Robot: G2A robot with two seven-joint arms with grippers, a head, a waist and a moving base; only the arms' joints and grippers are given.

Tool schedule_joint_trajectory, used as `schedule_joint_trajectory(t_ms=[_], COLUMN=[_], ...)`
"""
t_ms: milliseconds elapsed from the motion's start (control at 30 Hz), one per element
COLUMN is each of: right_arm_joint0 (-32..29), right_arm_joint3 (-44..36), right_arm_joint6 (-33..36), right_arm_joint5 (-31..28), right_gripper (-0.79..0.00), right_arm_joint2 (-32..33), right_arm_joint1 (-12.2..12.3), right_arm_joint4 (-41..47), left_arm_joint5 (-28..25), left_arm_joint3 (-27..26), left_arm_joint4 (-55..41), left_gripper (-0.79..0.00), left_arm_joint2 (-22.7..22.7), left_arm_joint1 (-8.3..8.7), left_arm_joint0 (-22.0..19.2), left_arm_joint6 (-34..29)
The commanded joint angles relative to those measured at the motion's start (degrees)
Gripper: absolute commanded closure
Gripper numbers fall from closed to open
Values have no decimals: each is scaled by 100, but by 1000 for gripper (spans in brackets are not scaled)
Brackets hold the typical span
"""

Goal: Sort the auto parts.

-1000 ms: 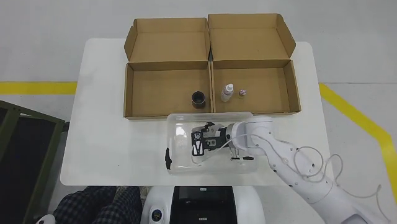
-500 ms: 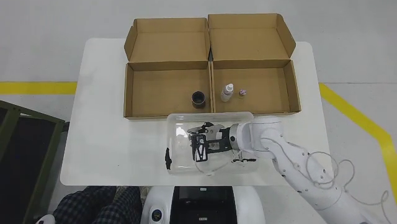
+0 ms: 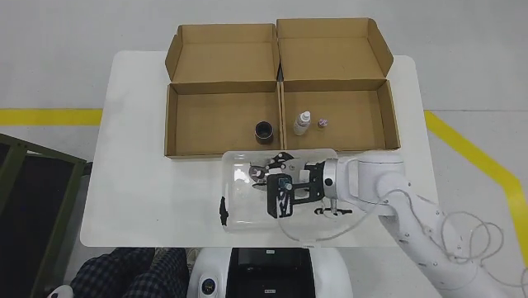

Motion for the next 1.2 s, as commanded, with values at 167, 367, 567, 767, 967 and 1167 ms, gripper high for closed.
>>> schedule_joint_trajectory(t_ms=[167,367,567,767,967,1167], right_arm_joint0=[-170,-331,-517,-686,-737,-728], right_arm_joint3=[-428,-635,-760,-775,-742,-651], right_arm_joint6=[-46,-143,-300,-472,-589,-654], right_arm_joint5=[12,8,24,22,27,28], right_gripper=[0,0,0,0,0,0], right_arm_joint2=[438,835,1251,1611,1817,1892], right_arm_joint1=[81,150,215,271,307,329], right_arm_joint4=[166,303,437,550,659,748], left_arm_joint5=[0,0,0,0,0,0], left_arm_joint3=[0,0,0,0,0,0], left_arm_joint4=[0,0,0,0,0,0], left_gripper=[-785,-785,-785,-785,-785,-785], left_arm_joint2=[0,0,0,0,0,0], left_arm_joint1=[0,0,0,0,0,0], left_arm_joint0=[0,0,0,0,0,0], left_arm_joint6=[0,0,0,0,0,0])
